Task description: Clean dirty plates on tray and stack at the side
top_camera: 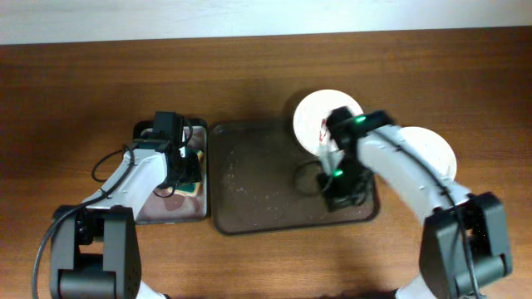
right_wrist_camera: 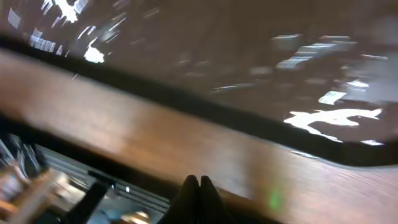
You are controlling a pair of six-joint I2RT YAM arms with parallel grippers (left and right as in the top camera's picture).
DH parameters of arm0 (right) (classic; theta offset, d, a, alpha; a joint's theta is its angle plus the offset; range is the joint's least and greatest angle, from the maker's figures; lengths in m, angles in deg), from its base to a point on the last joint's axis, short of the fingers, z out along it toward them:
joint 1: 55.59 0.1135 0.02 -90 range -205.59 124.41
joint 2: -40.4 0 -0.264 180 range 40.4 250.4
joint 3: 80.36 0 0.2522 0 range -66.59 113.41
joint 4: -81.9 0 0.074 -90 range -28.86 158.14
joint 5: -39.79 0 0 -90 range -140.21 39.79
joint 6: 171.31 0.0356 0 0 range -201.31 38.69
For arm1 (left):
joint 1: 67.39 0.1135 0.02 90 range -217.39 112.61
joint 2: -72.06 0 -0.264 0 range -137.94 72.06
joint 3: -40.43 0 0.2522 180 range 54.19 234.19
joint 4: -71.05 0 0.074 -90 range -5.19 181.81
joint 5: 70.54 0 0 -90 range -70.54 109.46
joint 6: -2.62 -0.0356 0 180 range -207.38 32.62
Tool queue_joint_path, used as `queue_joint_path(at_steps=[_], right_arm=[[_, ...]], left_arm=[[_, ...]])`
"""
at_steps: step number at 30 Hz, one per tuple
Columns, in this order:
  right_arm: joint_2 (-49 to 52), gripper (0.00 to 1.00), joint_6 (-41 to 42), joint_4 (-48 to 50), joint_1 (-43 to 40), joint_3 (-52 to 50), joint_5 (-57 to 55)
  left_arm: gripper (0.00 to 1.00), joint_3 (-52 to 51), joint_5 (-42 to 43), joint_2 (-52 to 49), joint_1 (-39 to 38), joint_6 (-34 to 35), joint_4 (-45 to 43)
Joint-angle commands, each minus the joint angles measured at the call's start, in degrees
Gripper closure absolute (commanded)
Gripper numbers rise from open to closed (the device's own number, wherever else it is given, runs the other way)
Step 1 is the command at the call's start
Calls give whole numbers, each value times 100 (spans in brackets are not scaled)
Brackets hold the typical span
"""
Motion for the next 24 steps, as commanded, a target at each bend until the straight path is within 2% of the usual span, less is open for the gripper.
queue_joint_path(at_steps=[1, 9, 16, 24], right_arm=[[-144, 96, 155, 66, 778, -59, 87], [-103, 96, 927, 549, 1591, -323, 90], [-101, 96, 1263, 896, 1631, -848, 24], [-101, 96, 1331, 1751, 1631, -1416, -33]], left_arm=[[44, -48, -79, 33, 44, -31, 20], [44, -48, -79, 33, 44, -31, 22], [44, -48, -76, 33, 44, -31, 22], [44, -48, -76, 33, 44, -31, 24]])
